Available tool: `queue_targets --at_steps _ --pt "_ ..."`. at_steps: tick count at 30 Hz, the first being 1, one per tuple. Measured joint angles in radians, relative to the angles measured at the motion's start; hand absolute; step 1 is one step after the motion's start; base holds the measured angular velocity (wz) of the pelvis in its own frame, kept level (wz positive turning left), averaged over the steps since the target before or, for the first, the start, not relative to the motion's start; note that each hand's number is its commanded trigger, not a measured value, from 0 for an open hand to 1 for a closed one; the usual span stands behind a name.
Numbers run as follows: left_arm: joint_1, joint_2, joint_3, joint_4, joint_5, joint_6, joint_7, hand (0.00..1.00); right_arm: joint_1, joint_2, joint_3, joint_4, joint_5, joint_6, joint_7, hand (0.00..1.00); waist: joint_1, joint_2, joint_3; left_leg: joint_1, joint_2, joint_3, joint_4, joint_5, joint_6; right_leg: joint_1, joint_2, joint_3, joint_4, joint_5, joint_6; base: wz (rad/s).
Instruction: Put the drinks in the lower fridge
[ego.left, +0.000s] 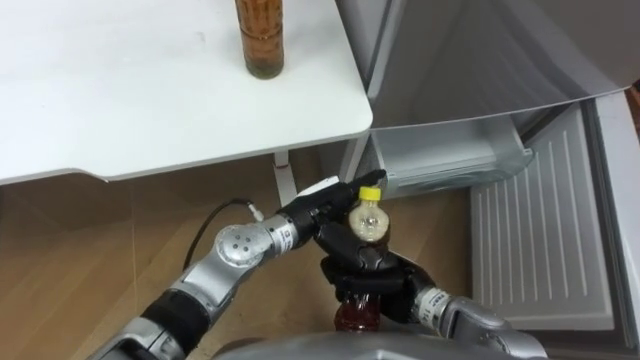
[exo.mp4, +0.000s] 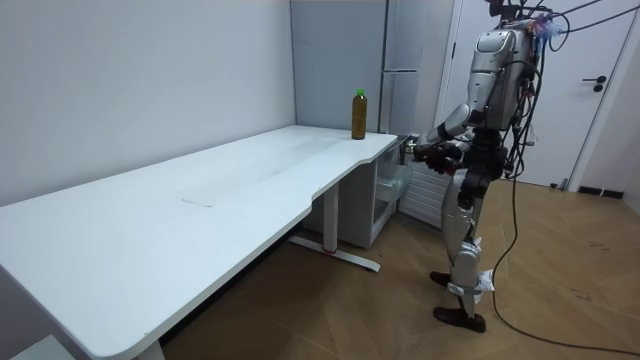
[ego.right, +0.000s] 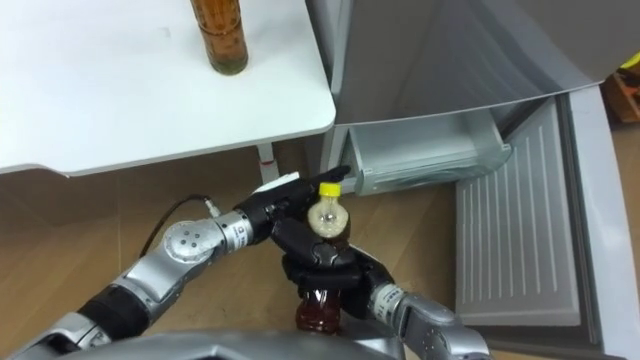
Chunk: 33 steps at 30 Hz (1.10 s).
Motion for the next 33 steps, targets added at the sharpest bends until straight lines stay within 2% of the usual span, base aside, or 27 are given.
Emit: queue_targets --at_steps 3,10,15,17,18,20,21,22,24,27,28,29,30,31,32,33 --pt "0.008 0.000 0.008 0.002 0.000 0.000 0.000 0.00 0.000 0.005 0.000 0.000 -0.001 0.009 -0.012 1.00 0.000 0.000 0.0000 0.000 0.000 0.000 0.000 0.000 0.000 0.000 -0.001 -0.002 0.000 -0.002 0.000 0.00" --pt "0.035 -0.029 0.061 0.042 0.000 -0.007 -0.006 0.00 -0.001 0.011 0.000 0.000 -0.008 0.025 -0.031 1.00 0.002 0.001 0.0006 -0.002 0.000 -0.002 0.000 0.000 0.000 -0.002 -0.006 -0.004 -0.001 -0.003 0.000 0.00" --pt "0.043 -0.049 0.088 0.077 -0.011 -0.015 -0.006 0.00 -0.001 0.014 0.000 0.000 -0.008 0.032 -0.064 1.00 0.023 0.000 -0.0004 -0.016 0.000 -0.003 0.000 0.000 0.000 -0.014 -0.006 -0.005 0.001 -0.005 0.002 0.01" --pt "0.048 -0.085 0.135 0.125 -0.012 -0.025 -0.007 0.00 0.000 0.019 0.000 0.000 -0.007 0.037 -0.086 1.00 0.027 0.000 -0.0007 -0.018 -0.001 -0.011 0.000 0.001 0.001 -0.013 -0.007 -0.009 0.000 -0.005 0.002 0.06" --pt "0.050 -0.092 0.147 0.133 -0.012 -0.025 -0.008 0.00 -0.001 0.019 0.000 -0.003 -0.007 0.042 -0.091 1.00 0.028 -0.001 -0.0009 -0.018 0.000 -0.013 0.000 0.001 0.001 -0.012 -0.007 -0.009 0.000 -0.005 0.002 0.04" --pt "0.054 -0.123 0.206 0.173 -0.026 -0.026 -0.029 0.00 -0.001 0.019 -0.007 -0.006 -0.006 0.052 -0.097 1.00 0.029 -0.003 -0.0021 -0.016 0.000 -0.024 0.000 0.001 0.000 -0.005 -0.008 -0.019 -0.003 -0.005 0.002 0.11" --pt "0.055 -0.131 0.218 0.184 -0.038 -0.027 -0.033 0.00 -0.001 0.021 -0.011 -0.004 -0.005 0.053 -0.097 1.00 0.029 -0.003 -0.0023 -0.014 0.000 -0.026 0.000 0.001 0.000 -0.001 -0.008 -0.024 -0.005 -0.005 0.002 0.18" --pt "0.056 -0.144 0.243 0.213 -0.063 -0.032 -0.042 0.00 -0.002 0.028 -0.020 0.006 0.000 0.053 -0.103 1.00 0.029 -0.005 -0.0068 -0.013 0.000 -0.028 0.001 0.001 0.000 0.006 -0.008 -0.031 -0.014 -0.005 0.002 0.16" --pt "0.059 -0.153 0.276 0.245 -0.109 -0.042 -0.044 0.00 0.002 0.029 -0.029 0.008 0.013 0.053 -0.115 1.00 0.035 -0.007 -0.0073 -0.009 0.001 -0.036 0.001 0.001 0.000 0.018 -0.008 -0.041 -0.021 -0.005 0.002 0.14" --pt "0.075 -0.135 0.414 0.361 -0.128 -0.052 -0.012 0.00 0.040 0.027 -0.146 0.002 0.092 0.052 -0.152 1.00 0.058 0.001 -0.0136 0.003 0.003 -0.046 -0.002 0.001 0.000 0.039 -0.007 -0.047 -0.035 -0.001 0.001 0.06" --pt "0.090 -0.101 0.465 0.415 -0.137 -0.054 0.023 0.00 0.042 0.025 -0.226 0.002 0.140 0.051 -0.172 1.00 0.059 0.003 -0.0147 0.003 0.003 -0.047 -0.002 0.001 0.000 0.037 -0.008 -0.049 -0.034 -0.001 0.001 0.00" --pt "0.104 -0.053 0.495 0.475 -0.146 -0.043 0.057 0.00 0.039 0.022 -0.297 0.001 0.184 0.031 -0.191 1.00 0.059 0.004 -0.0154 0.002 0.004 -0.047 -0.002 0.001 0.000 0.034 -0.007 -0.048 -0.032 -0.001 0.001 0.00" --pt "0.116 -0.030 0.506 0.493 -0.146 -0.035 0.074 0.00 0.036 0.019 -0.331 0.001 0.208 0.014 -0.199 1.00 0.060 0.004 -0.0156 0.000 0.004 -0.047 -0.002 0.001 0.000 0.032 -0.005 -0.048 -0.032 -0.001 0.000 0.00" --pt "0.154 0.022 0.519 0.512 -0.146 -0.018 0.097 0.00 0.033 0.008 -0.378 0.000 0.260 -0.027 -0.213 1.00 0.063 0.003 -0.0167 -0.005 0.004 -0.047 -0.003 0.001 0.000 0.028 -0.004 -0.049 -0.032 0.000 -0.001 0.00" --pt "0.196 0.058 0.538 0.520 -0.146 -0.002 0.123 0.00 0.033 -0.001 -0.412 -0.006 0.308 -0.059 -0.226 1.00 0.072 0.002 -0.0175 -0.010 0.005 -0.047 -0.004 0.001 0.000 0.024 -0.004 -0.051 -0.032 0.000 -0.001 0.03" --pt "0.219 0.071 0.547 0.520 -0.146 0.001 0.135 0.00 0.033 -0.005 -0.426 -0.010 0.323 -0.075 -0.229 1.00 0.074 0.002 -0.0184 -0.013 0.005 -0.050 -0.005 0.001 0.000 0.022 -0.004 -0.053 -0.032 0.000 -0.001 0.09"
